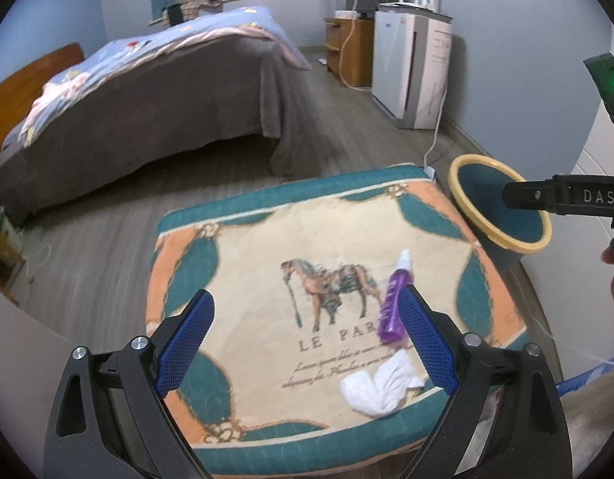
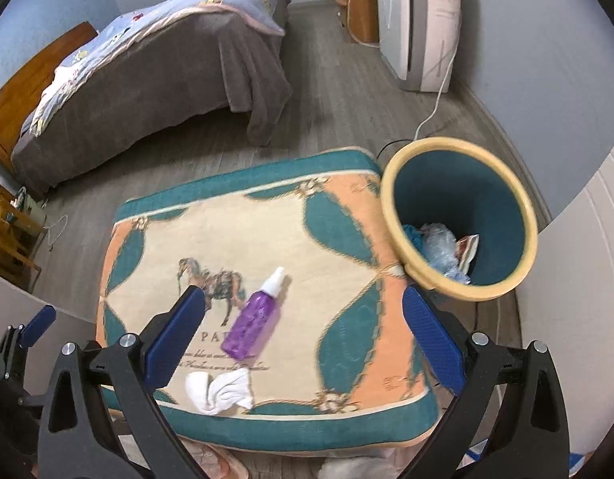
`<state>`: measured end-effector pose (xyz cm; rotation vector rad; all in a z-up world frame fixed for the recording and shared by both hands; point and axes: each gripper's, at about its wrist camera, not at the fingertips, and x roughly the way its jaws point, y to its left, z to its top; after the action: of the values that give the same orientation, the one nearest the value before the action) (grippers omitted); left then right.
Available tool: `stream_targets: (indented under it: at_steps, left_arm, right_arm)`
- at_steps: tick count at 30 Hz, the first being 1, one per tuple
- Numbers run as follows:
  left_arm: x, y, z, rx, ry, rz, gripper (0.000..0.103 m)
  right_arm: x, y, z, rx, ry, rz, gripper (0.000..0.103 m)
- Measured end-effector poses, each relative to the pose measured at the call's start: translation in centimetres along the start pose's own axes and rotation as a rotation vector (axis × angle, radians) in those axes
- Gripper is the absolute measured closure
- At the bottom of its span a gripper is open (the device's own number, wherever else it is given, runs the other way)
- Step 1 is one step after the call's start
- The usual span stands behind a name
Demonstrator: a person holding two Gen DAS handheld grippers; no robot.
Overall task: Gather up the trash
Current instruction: 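Move both open tools back over the cushion toward the spray bottle and tissue, then grasp the white tissue with the left tool while the right tool grasps the purple spray bottle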
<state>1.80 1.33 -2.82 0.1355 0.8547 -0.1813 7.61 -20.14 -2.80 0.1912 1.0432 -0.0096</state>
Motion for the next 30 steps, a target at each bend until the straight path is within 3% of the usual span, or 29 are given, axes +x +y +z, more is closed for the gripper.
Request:
stream_targets:
  at_steps: [4, 9, 12, 21, 26, 30]
  left_arm:
    - [1.0, 1.8, -1.2, -0.030, 0.034, 0.016, 0.011]
    - [2.8, 2.4, -2.6, -0.054, 0.086, 0.026, 0.011]
    - [4.1, 1.6, -3.6, -0.056, 0.126, 0.036, 0.011]
    - [7.5, -2.8, -6.4, 0.022, 0.241, -0.054, 0.012]
    - [9.2, -4.6, -8.2, 0.049, 0.312, -0.077, 0.021]
    - [10.6, -5.1, -9.4, 0.078, 0.386, -0.078, 0.050]
  right_arm:
    - [1.6, 2.0, -0.6, -0.053, 0.025, -0.052, 0.006]
    - [3.3, 3.6, -1.0, -0.083, 0.042, -0.056, 0.006]
    - [4.9, 4.2, -1.3, -0.115, 0.078, -0.070, 0.006]
    - [6.7, 3.1, -1.1, -0.086, 0.121, -0.070, 0.006]
    - [6.7, 2.5, -0.9, -0.071, 0.123, -0.072, 0.006]
    - [6.6, 2.1, -0.8, -0.063, 0.121, -0.067, 0.006]
